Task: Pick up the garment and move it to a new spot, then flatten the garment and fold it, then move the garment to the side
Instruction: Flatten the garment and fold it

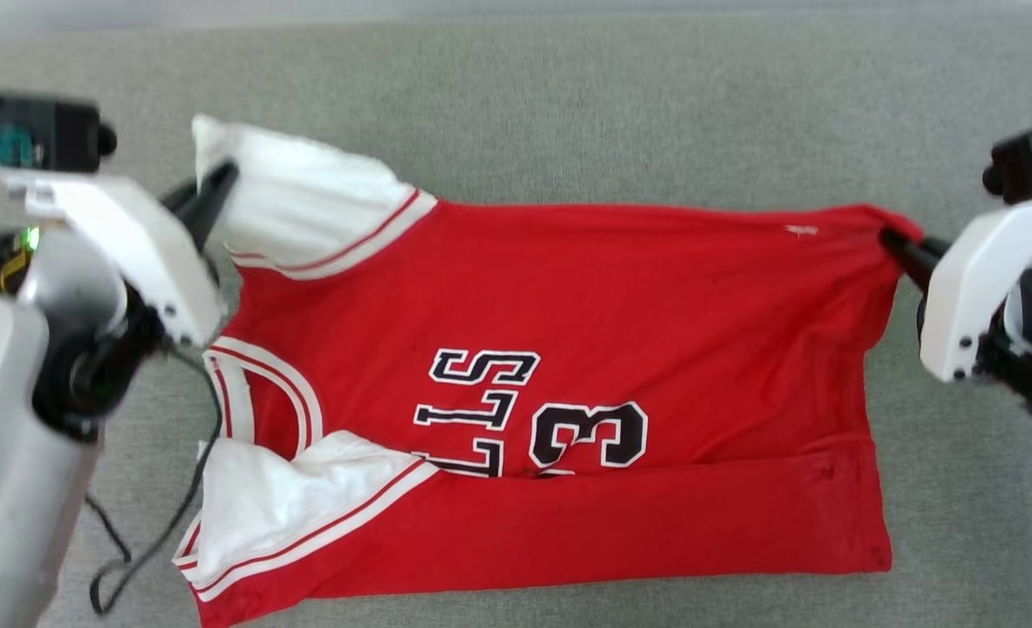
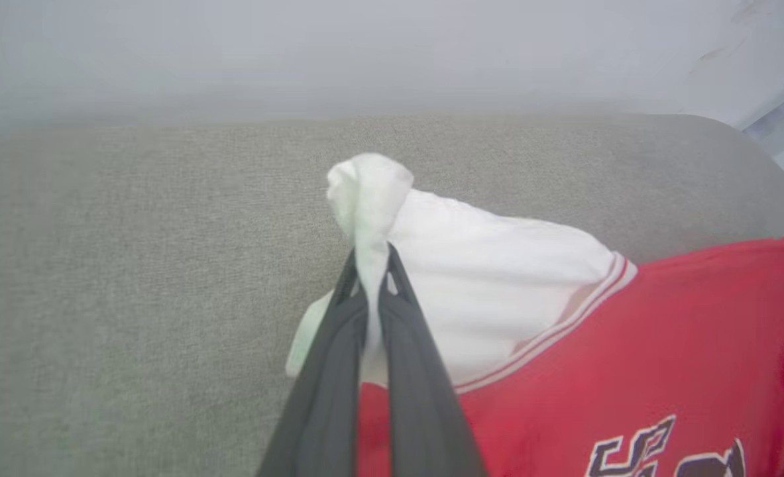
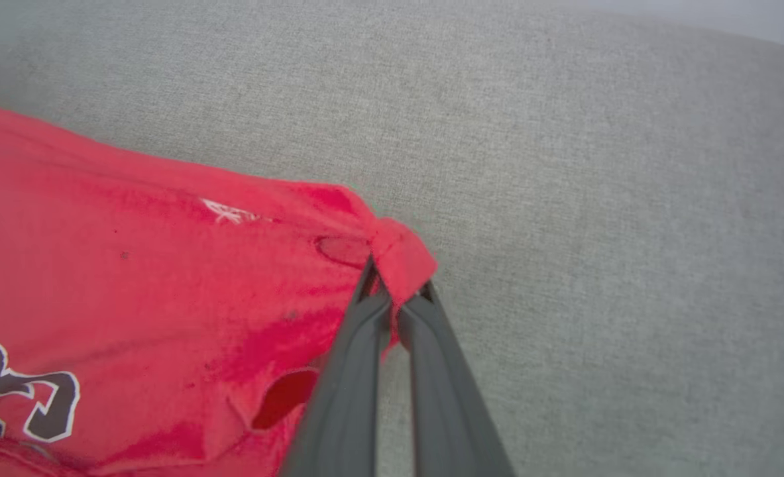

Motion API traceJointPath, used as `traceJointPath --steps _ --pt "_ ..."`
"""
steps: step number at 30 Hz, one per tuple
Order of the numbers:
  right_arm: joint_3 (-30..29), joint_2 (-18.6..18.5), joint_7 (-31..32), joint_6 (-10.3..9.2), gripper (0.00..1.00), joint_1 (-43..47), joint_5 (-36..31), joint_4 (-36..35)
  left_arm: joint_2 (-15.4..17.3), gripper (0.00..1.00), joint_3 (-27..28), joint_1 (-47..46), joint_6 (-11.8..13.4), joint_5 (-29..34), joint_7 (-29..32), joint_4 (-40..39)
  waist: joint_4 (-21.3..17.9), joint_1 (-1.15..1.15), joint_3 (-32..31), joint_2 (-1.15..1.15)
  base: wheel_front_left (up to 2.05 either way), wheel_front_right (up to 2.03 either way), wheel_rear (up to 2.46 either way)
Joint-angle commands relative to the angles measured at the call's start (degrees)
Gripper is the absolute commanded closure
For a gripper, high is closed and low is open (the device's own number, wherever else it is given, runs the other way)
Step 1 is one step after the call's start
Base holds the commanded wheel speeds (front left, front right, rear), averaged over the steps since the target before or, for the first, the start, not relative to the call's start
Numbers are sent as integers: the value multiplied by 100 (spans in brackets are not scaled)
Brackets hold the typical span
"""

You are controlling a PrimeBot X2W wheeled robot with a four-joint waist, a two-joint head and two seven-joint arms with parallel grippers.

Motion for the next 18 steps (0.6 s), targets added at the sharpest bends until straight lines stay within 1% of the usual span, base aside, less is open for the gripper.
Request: traceJointPath --steps 1,6,11,15,16,17,18 --pt "-42 6 -65 -6 100 238 -37 -89 77 100 78 350 97 -37 -115 -110 14 0 -236 0 0 0 0" --pt "-183 76 -353 -6 100 1083 -23 -404 151 100 272 1641 473 -181 -469 -585 50 0 -556 0 0 0 0" --pt "-320 223 -853 -7 100 1954 14 -451 20 100 304 2741 750 -399 -609 -866 92 0 -741 0 0 0 0" --pt "-413 404 -1137 -7 100 2498 98 -307 -177 100 265 3270 875 -562 -701 -769 82 0 -825 0 0 0 0" --pt "-425 438 -1176 -7 90 2608 94 -287 -254 100 237 3391 867 -630 -694 -714 73 0 -855 0 0 0 0" --pt "-435 488 -1224 -7 59 2713 94 -273 -301 100 208 3482 864 -652 -686 -654 64 0 -876 0 0 0 0" --pt "-454 545 -1246 -7 12 2818 127 -224 -334 89 200 3538 887 -674 -715 -596 56 0 -888 0 0 0 0"
